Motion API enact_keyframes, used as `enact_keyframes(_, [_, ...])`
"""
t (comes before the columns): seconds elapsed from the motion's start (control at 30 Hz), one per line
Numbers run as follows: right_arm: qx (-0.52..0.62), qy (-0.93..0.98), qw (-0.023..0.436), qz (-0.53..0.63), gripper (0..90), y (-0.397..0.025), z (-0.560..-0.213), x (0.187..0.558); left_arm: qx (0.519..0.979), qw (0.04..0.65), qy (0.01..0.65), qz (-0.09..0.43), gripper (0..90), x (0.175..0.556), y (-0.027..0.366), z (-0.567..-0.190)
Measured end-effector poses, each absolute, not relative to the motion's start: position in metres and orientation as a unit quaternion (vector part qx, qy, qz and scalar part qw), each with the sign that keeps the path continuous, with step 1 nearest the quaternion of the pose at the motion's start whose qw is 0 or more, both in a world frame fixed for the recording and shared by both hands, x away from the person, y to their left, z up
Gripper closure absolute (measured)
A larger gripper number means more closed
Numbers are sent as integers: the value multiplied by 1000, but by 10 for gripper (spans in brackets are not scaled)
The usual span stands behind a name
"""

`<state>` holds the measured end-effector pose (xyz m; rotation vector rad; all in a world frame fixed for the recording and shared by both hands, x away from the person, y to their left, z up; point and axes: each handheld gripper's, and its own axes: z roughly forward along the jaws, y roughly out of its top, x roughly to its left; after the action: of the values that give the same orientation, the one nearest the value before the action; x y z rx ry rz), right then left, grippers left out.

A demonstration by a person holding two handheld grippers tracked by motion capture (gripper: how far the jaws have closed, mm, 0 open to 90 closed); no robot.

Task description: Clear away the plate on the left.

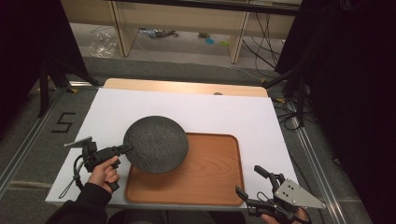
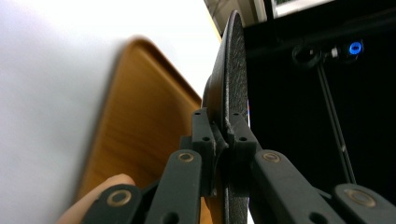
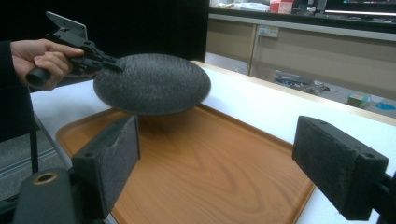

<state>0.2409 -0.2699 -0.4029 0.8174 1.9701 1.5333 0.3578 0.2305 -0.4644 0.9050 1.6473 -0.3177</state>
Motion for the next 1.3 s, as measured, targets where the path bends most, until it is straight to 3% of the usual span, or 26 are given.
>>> enact_keyframes(0.17, [300,722,255,569,160,-270,-403,241,422,559,697,-153,840,352,208,-467])
enact_keyframes(0.6, [301,723,254,568,161,-270,-403,241,459,533,685,-190,830,343,172,-470])
enact_keyframes(1.0, [303,724,256,565,161,-270,-403,241,499,511,675,-184,833,342,160,-480])
enact_keyframes(1.3, [306,722,254,565,161,-269,-404,240,557,482,655,-169,848,341,155,-482])
